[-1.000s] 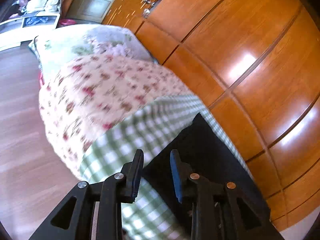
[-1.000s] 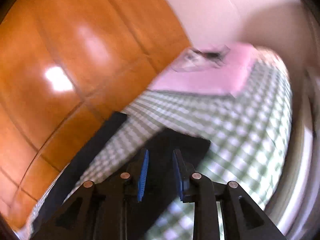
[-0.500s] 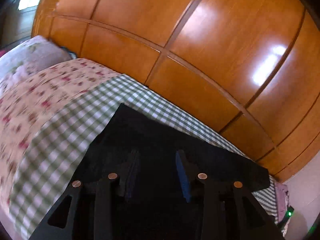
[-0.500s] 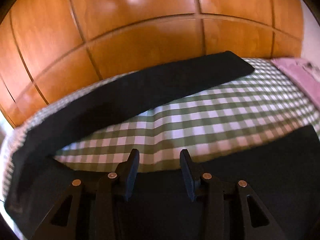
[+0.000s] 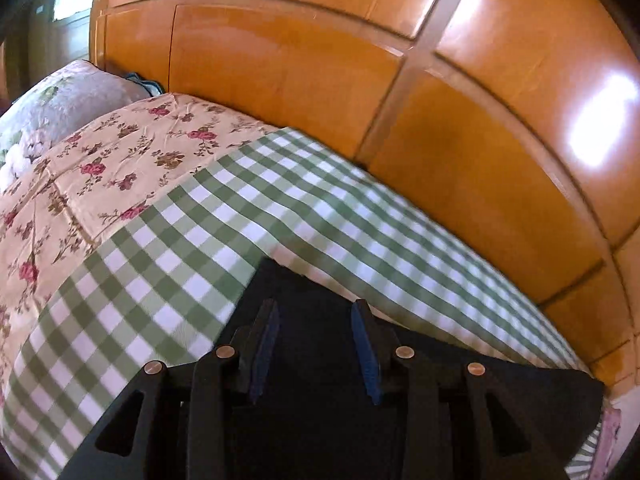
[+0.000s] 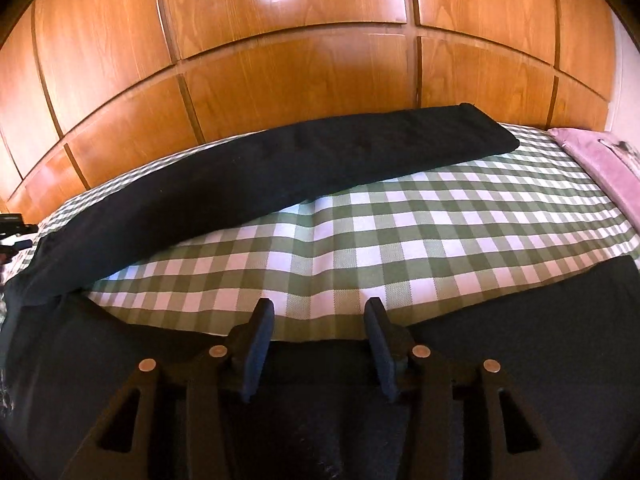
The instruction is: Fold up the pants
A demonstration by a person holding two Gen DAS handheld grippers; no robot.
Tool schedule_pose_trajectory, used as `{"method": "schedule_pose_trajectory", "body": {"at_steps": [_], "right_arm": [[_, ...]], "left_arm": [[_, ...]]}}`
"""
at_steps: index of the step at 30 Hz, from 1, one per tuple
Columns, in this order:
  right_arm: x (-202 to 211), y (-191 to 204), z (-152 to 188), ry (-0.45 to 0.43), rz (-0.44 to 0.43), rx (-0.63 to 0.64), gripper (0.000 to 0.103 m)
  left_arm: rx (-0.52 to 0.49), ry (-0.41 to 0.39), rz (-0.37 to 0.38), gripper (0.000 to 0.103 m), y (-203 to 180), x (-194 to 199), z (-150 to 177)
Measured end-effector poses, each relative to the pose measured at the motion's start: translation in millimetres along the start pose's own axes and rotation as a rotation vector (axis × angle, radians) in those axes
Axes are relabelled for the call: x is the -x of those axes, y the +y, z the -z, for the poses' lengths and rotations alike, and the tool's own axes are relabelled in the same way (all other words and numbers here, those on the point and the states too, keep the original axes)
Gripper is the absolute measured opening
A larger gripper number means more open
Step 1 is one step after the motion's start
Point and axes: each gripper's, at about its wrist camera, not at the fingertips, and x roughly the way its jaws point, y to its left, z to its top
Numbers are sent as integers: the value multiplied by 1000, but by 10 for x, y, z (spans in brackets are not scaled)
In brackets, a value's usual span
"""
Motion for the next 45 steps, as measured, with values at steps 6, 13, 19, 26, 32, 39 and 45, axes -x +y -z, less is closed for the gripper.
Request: {"method": "schedule_pose_trajectory", "body": {"at_steps": [6, 13, 19, 26, 32, 39, 45], "right_arm": [[9, 24, -22, -2, 16, 14, 48], [2, 16, -21, -7, 3, 3, 48], [-2, 11, -22, -8, 1, 0, 48], [-10, 1, -22, -8, 1, -1, 48], [-59, 100, -82, 42, 32, 54, 54], [23, 636, -646, 45, -67, 79, 55], [-296, 1232, -1348, 140, -362, -63, 66]], "left_arm": [[-117, -29, -74, 38, -36, -311, 11], [-94, -81, -25, 9, 45, -259, 53], [-63, -223, 117, 7, 111, 364, 195], [119, -319, 355, 7, 538, 1258, 859], [258, -292, 440, 7, 868, 1559, 1694], [333, -214, 458, 7, 1007, 1402, 2127], [337, -219, 469, 7, 999, 1365, 2166]]}}
